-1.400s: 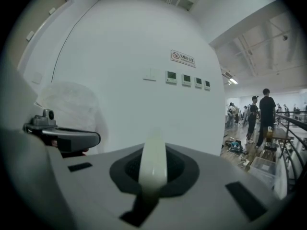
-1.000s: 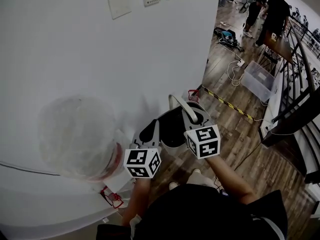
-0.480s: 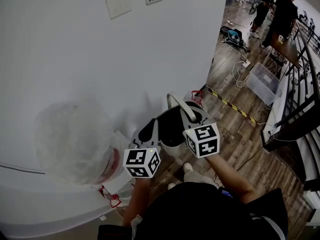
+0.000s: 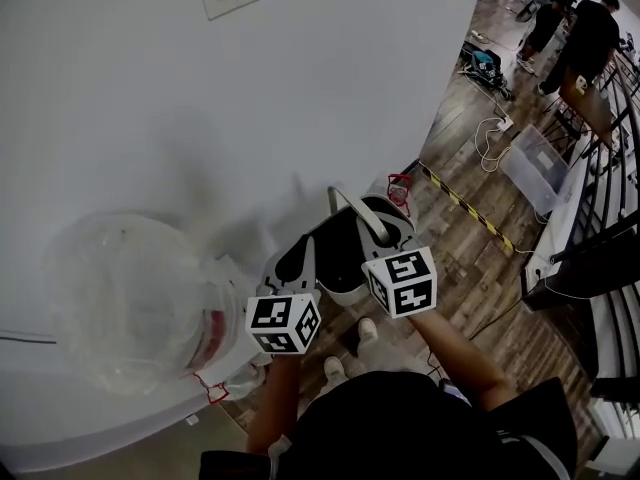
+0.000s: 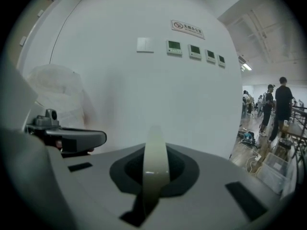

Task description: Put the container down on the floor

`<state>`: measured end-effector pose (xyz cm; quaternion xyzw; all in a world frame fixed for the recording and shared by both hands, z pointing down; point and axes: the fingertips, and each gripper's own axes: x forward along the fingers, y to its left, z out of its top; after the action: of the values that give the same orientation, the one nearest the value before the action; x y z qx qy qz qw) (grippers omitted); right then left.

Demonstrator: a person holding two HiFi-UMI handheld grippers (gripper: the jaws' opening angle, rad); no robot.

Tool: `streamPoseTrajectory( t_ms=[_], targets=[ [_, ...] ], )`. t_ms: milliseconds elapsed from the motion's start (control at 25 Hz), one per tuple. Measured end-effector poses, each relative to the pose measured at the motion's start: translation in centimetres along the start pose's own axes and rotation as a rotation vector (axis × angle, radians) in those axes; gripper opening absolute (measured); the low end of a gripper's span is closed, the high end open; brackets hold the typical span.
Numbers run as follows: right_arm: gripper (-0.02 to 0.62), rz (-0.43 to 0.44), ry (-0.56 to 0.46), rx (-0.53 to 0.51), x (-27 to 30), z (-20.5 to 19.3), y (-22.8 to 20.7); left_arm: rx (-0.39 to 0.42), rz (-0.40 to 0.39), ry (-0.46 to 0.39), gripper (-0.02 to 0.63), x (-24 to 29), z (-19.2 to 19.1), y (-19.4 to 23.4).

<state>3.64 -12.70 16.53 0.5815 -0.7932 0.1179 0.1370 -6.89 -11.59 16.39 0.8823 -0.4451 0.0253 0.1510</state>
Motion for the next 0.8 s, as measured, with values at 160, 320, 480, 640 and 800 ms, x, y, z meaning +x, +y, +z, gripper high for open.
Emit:
streamPoseTrajectory(
  t_ms=[160,320,480,640,800],
  targets=[
    [0.031,0.018,0.050,0.004,1.9,-2.4,-0.5,-0.024,0.014,0.045,0.014,1.4,-2.7,0.6],
    [0.031,0.046,0.092,0.005,3.8,-4.7,-0.4,-0.058,0.039,0.083,0.014,2.3,-5.4,1.5],
    [0.031,0.067,0.130,0.008,5.1,-6.4,-0.7,-0.100,0.054,0.120,0.014,3.1,-7.8,1.7],
    [0.031,0.076,0.171,0.006,6.3,-8.3,-1.0,-0.136,0.066,0.158,0.014,3.7,-10.2,1.9],
    [0.031,0.087,0.218,-0.003,7.5,-10.6,-0.9,-0.170,0.076,0.186,0.014,4.3,-12.5,2.3]
  ],
)
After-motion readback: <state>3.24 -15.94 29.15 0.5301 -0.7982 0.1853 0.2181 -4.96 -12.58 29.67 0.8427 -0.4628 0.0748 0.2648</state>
